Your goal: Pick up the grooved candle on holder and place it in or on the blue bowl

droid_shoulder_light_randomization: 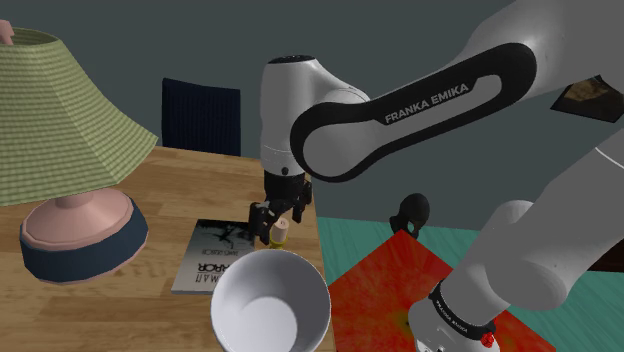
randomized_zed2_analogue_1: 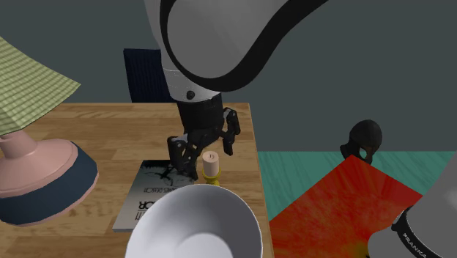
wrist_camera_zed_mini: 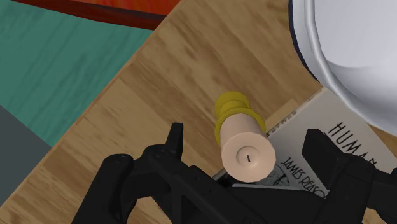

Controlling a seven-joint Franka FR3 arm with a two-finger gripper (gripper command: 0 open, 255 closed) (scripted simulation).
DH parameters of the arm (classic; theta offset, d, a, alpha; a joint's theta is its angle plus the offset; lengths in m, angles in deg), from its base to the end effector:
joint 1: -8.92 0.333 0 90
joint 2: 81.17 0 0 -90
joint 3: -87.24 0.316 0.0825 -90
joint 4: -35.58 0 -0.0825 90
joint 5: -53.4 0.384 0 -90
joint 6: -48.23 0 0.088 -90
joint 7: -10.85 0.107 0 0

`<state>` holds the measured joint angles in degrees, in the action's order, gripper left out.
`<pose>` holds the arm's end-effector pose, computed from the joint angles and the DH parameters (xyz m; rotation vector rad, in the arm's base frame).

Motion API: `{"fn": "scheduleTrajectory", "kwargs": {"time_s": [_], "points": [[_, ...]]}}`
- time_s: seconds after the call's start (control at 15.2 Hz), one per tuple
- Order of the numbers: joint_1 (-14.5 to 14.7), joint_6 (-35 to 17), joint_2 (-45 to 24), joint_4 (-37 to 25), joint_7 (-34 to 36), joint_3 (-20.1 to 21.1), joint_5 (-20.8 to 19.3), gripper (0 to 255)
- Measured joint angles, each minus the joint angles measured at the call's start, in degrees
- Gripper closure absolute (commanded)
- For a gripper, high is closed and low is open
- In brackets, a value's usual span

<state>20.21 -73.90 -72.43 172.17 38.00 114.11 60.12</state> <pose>0.3625 0.2914 0.3644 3.0935 0.1787 -0.1709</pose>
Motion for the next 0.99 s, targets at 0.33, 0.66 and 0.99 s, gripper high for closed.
{"fn": "scheduleTrajectory", "kwargs": {"time_s": [0.33, 0.66, 0.99], "points": [[-0.06, 0.03, 0.07, -0.03, 0.00, -0.07, -0.08, 255], [-0.06, 0.00, 0.03, -0.06, 0.01, -0.07, -0.08, 255], [0.04, 1.84, 0.99, -0.95, -0.23, -0.21, 0.30, 255]]}}
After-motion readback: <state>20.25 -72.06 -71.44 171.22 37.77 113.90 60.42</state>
